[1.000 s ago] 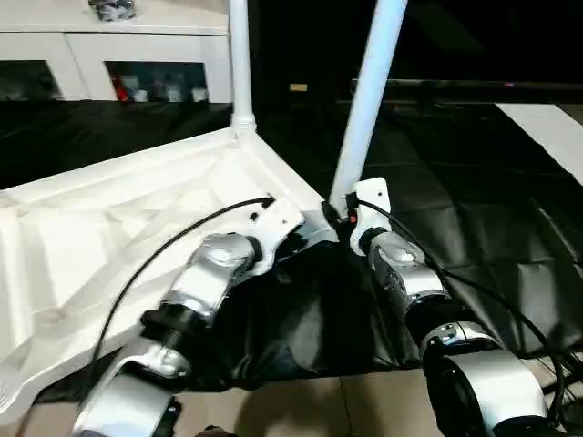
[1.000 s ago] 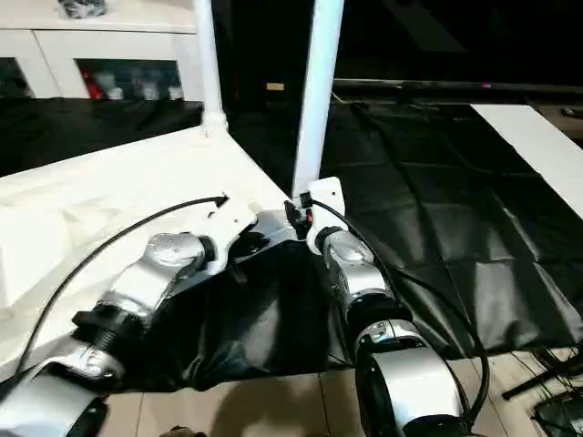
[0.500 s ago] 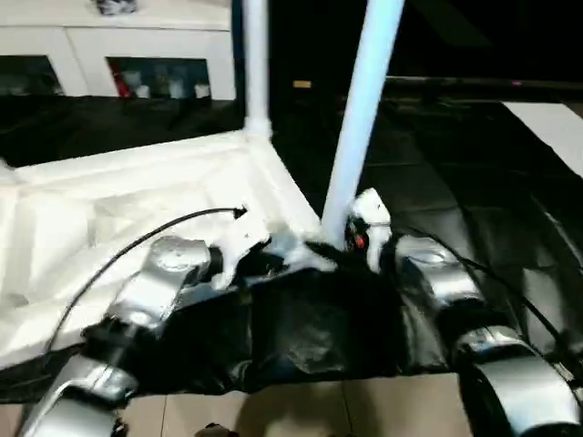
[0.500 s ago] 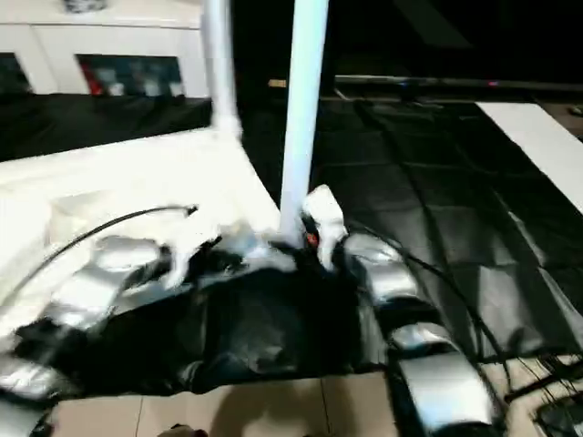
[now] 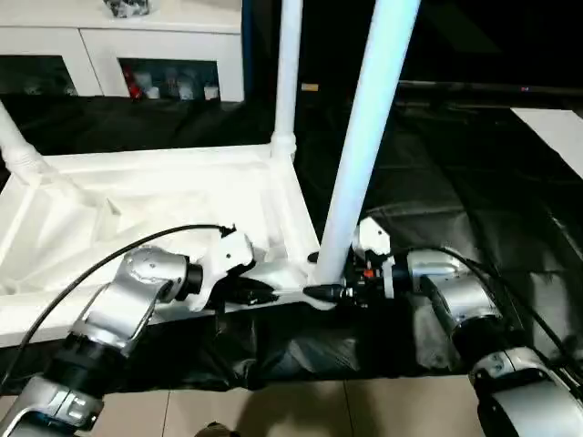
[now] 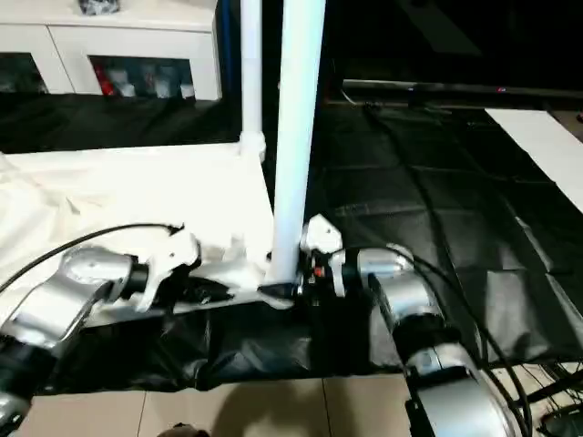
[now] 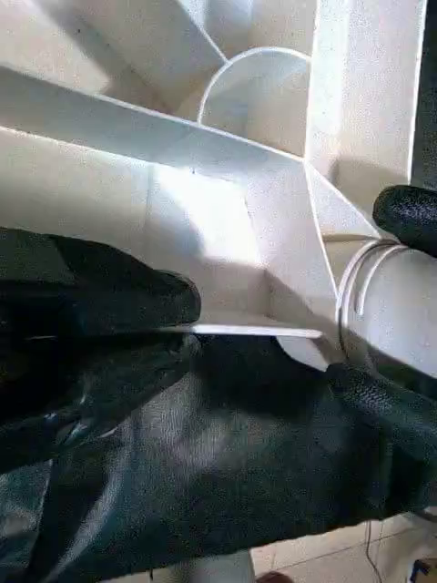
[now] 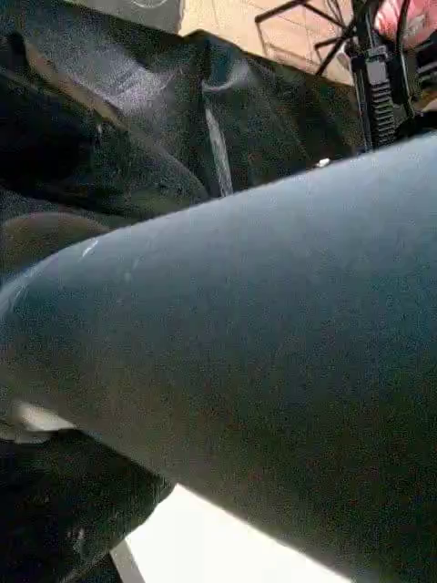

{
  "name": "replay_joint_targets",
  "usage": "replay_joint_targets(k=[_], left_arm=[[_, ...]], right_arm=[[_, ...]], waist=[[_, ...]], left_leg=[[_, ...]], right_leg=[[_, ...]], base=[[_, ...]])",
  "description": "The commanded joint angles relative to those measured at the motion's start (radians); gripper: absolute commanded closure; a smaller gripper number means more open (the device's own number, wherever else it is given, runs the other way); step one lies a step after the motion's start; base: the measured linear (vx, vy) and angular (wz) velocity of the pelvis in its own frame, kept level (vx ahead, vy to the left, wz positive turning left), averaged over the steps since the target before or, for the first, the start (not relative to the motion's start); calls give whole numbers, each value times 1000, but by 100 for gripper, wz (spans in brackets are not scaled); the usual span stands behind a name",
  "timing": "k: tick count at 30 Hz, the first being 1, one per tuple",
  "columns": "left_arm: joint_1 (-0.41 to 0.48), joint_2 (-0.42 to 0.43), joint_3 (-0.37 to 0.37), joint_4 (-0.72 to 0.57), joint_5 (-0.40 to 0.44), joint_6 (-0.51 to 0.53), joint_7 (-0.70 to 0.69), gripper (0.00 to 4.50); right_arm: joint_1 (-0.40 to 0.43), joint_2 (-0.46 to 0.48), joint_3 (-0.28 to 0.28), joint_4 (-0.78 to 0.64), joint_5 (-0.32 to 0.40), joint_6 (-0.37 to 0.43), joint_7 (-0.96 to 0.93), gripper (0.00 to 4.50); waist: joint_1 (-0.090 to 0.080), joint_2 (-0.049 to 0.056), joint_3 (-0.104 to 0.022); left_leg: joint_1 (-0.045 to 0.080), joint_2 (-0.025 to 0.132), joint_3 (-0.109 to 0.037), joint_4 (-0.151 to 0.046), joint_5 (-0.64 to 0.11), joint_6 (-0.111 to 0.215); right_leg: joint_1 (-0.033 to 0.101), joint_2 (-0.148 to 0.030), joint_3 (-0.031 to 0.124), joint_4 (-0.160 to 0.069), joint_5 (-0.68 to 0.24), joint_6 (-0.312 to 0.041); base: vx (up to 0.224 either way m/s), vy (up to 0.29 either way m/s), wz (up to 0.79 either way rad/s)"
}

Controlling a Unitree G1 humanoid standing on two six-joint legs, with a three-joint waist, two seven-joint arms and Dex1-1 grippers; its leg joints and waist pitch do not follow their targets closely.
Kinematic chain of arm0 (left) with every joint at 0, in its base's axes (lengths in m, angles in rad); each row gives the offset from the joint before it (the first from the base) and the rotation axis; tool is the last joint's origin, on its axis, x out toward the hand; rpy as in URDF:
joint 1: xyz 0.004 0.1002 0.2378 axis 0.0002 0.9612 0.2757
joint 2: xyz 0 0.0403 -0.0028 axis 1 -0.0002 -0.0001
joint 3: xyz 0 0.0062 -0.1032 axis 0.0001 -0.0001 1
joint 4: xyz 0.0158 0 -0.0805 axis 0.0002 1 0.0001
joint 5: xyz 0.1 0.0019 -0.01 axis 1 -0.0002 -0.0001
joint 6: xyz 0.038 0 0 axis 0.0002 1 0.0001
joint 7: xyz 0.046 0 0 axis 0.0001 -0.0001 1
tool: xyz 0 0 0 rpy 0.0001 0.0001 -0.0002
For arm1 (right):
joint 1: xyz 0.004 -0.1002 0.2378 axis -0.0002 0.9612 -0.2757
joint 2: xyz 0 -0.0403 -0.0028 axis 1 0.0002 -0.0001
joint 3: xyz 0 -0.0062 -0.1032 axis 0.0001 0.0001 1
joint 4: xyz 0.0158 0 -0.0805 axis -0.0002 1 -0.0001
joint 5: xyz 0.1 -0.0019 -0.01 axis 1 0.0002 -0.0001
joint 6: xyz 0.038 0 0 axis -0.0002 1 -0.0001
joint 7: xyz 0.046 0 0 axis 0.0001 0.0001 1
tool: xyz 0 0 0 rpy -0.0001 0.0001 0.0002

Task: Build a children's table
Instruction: Rotate leg to tighten

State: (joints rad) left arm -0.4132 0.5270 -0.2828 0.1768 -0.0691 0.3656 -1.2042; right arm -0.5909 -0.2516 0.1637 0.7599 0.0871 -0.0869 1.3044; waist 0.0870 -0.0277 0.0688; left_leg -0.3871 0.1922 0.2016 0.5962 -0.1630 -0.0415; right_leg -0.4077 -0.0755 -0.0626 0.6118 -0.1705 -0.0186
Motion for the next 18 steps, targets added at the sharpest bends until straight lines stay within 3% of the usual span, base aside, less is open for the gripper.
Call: replay_joint_targets(k=[1, 4, 11, 14, 18], left_arm=[[2, 7, 8, -56, -28, 20, -8, 450], [16, 21, 9, -80, -33, 37, -15, 450], [24, 9, 19, -91, -21, 34, 40, 450], [-13, -58, 39, -29, 19, 15, 174, 450], [-80, -142, 51, 69, 66, -4, 333, 450]], right_arm=[[19, 0, 28, -23, 5, 19, 30, 165], [33, 8, 31, -41, 4, 33, 24, 191], [69, 36, 22, -79, 19, 58, -25, 201], [66, 85, -14, -44, 8, 55, -176, 206], [37, 166, -56, 43, -40, 34, -462, 238]], waist=[[-3, 17, -75], [-2, 18, -73], [-4, 19, -73], [-7, 14, -69], [-15, 14, -67]], left_leg=[[32, 51, -25, -79, -297, -4], [33, 49, -25, -80, -312, -8], [34, 49, -28, -82, -326, -19], [36, 48, -29, -83, -343, -33], [42, 43, -34, -82, -382, -61]], right_leg=[[38, -69, 47, -68, -255, -231], [37, -68, 47, -71, -277, -228], [36, -70, 48, -74, -292, -217], [33, -71, 50, -79, -326, -208], [26, -76, 47, -93, -450, -161]], base=[[0, 0, 0], [0, 0, 0], [0, 0, 0], [0, 0, 0], [0, 0, 0]])
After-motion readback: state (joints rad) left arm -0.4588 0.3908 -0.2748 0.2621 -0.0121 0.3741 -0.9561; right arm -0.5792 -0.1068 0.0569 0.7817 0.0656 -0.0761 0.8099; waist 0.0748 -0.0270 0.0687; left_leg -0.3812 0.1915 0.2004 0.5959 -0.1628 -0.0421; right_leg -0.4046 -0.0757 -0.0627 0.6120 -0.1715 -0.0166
